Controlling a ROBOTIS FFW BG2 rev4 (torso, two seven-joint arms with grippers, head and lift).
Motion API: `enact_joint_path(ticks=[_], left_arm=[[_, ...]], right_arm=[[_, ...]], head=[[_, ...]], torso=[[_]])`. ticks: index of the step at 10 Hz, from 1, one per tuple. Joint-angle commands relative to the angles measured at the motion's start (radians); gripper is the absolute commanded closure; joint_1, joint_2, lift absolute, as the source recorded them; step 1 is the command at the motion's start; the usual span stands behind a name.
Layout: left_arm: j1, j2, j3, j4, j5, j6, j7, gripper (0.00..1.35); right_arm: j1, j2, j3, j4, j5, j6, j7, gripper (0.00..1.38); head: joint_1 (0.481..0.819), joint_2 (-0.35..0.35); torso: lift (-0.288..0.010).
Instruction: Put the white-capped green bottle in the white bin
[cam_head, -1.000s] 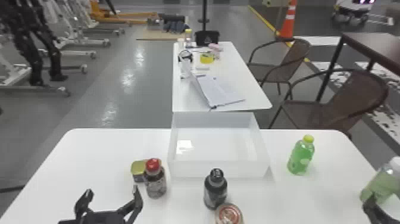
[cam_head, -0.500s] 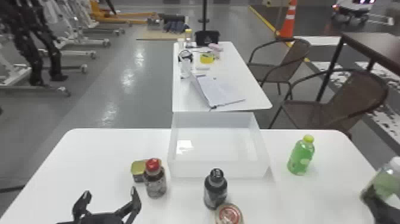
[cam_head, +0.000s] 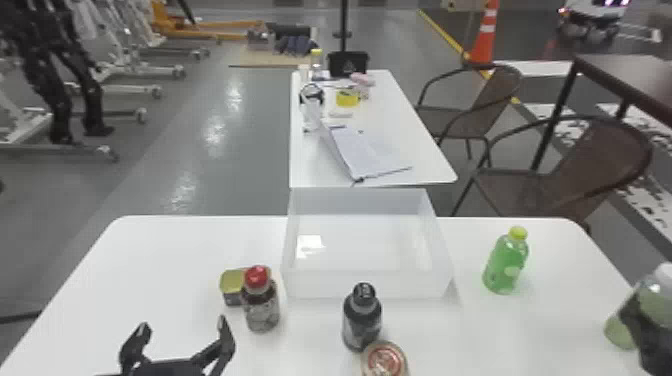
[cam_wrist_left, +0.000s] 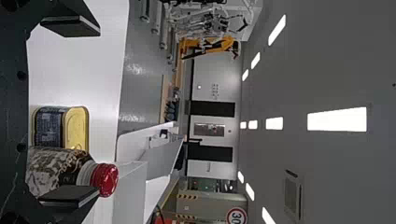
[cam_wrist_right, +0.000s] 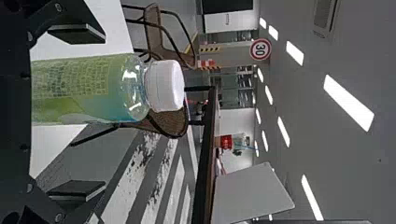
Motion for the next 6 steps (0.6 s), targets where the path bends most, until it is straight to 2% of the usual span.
enact_joint_path(ticks=[1,5,6], left_arm=[[0.003,-0.003,0.007,0.000,0.000,-0.002,-0.007,0.11],[0.007,-0.003,0.029,0.011,0.003,-0.023,-0.033,0.11],[0.006,-0.003,0.027,0.015,0.011,-0.026,-0.036,0.11]], right_arm=[[-0.026,-0.007,0.000,0.031,0.005,0.000,0.009,0.19],[-0.110,-0.015,0.000,0.158,0.030,-0.006,0.104,0.19],[-0.120,-0.015,0.000,0.180,0.027,-0.031,0.107,0.19]], head=[[0.549,0.000],[0.549,0.000],[0.549,0.000]], torso=[[-0.100],[-0.100],[-0.100]])
